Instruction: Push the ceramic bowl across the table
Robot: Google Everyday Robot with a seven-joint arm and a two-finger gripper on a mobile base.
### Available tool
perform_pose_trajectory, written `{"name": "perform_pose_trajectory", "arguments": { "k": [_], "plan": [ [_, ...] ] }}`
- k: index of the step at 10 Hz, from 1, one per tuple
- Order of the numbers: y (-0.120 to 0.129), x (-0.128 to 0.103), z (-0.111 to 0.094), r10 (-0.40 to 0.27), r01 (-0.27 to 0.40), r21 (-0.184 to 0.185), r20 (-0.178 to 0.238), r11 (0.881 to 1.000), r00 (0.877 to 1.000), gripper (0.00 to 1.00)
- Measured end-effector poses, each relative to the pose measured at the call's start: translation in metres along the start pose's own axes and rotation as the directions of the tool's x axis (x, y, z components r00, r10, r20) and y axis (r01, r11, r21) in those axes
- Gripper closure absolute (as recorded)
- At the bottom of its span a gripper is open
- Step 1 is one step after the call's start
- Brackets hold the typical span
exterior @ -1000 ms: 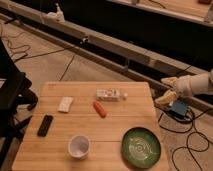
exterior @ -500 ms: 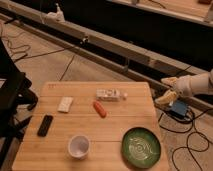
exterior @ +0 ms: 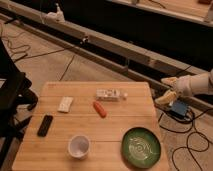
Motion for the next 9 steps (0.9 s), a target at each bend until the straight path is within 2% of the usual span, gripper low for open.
{"name": "perform_pose_trajectory", "arguments": {
  "k": [7, 8, 9],
  "plan": [
    [0.0, 0.0, 0.0, 0.0, 0.0, 0.0, 0.0, 1.0, 1.0, 0.2],
    [0.0, 0.0, 0.0, 0.0, 0.0, 0.0, 0.0, 1.0, 1.0, 0.23],
    [0.0, 0.0, 0.0, 0.0, 0.0, 0.0, 0.0, 1.0, 1.0, 0.3]
  ]
}}
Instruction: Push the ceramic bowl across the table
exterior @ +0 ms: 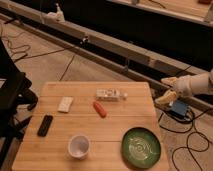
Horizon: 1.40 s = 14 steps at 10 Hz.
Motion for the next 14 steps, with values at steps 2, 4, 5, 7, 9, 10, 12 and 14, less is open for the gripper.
{"name": "perform_pose_trajectory", "arguments": {
  "k": [2, 4, 5, 7, 9, 10, 12, 14],
  "plan": [
    [0.0, 0.0, 0.0, 0.0, 0.0, 0.0, 0.0, 1.0, 1.0, 0.51],
    [0.002, 0.004, 0.002, -0.014, 0.014, -0.004, -0.017, 1.0, 1.0, 0.73],
    [0.006, 0.012, 0.004, -0.022, 0.022, -0.016, -0.038, 1.0, 0.999, 0.81],
    [0.014, 0.039, 0.008, -0.039, 0.034, -0.042, -0.11, 0.999, 0.993, 0.99],
    [0.017, 0.062, 0.006, -0.04, 0.031, -0.056, -0.167, 0.998, 0.985, 1.0],
    [0.017, 0.071, 0.003, -0.038, 0.028, -0.055, -0.189, 0.998, 0.981, 1.0],
    [0.018, 0.087, -0.004, -0.011, 0.0, -0.048, -0.223, 0.999, 0.975, 1.0],
    [0.024, 0.104, -0.012, 0.021, -0.032, -0.04, -0.252, 0.999, 0.968, 1.0]
  ]
}}
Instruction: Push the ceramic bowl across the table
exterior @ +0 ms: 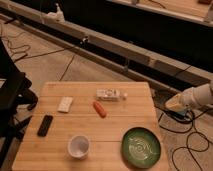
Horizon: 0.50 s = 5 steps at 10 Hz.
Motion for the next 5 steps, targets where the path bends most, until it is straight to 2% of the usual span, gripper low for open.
{"name": "perform_pose_trajectory", "arguments": {
  "k": [3, 5],
  "plan": [
    [0.019, 0.03, -0.009, 0.053, -0.053, 0.005, -0.04, 0.999, 0.998, 1.0],
    [0.035, 0.044, -0.017, 0.056, -0.055, 0.014, -0.086, 0.998, 0.995, 1.0]
  ]
}}
